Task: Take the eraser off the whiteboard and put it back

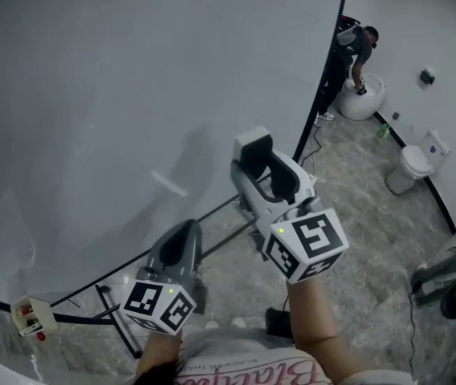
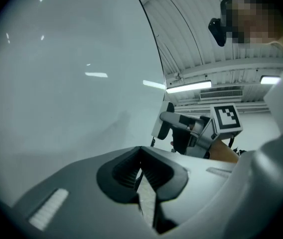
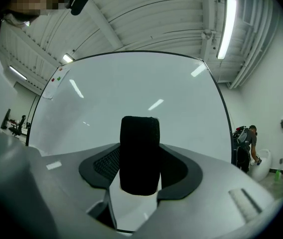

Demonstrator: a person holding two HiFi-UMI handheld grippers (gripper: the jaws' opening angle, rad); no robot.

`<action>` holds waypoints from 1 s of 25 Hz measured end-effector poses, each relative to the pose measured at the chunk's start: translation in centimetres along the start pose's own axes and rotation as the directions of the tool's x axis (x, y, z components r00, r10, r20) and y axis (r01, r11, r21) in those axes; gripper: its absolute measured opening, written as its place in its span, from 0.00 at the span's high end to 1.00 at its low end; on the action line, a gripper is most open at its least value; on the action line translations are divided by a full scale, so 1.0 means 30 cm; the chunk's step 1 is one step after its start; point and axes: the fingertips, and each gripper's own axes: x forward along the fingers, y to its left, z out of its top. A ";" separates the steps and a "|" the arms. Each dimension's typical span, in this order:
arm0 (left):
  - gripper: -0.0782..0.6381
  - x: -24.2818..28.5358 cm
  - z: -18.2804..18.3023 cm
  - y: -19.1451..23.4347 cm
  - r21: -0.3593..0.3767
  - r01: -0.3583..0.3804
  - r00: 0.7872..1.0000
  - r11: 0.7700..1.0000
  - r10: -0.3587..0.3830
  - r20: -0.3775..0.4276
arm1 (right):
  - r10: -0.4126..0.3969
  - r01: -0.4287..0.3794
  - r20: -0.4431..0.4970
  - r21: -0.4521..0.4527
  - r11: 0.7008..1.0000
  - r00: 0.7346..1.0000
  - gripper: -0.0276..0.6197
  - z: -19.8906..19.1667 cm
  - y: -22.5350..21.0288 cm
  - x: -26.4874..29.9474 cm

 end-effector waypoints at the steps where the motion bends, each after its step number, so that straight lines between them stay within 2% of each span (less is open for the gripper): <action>1: 0.89 0.000 0.001 -0.004 0.002 0.003 1.000 1.000 -0.003 0.000 | -0.006 0.006 0.004 0.000 1.000 1.000 0.61 -0.002 0.000 -0.017; 9: 0.89 -0.021 0.013 -0.014 0.011 0.005 1.000 1.000 -0.005 0.006 | 0.009 -0.008 0.008 -0.027 1.000 1.000 0.61 -0.065 0.054 -0.103; 19: 0.89 -0.037 0.039 -0.020 0.019 0.000 0.999 1.000 -0.001 0.035 | 0.006 -0.008 -0.072 -0.028 1.000 0.997 0.61 -0.175 0.057 -0.178; 25: 0.89 -0.039 0.041 -0.029 0.043 -0.016 0.999 0.999 0.014 0.045 | 0.006 -0.010 -0.092 -0.044 0.999 0.996 0.61 -0.189 0.049 -0.183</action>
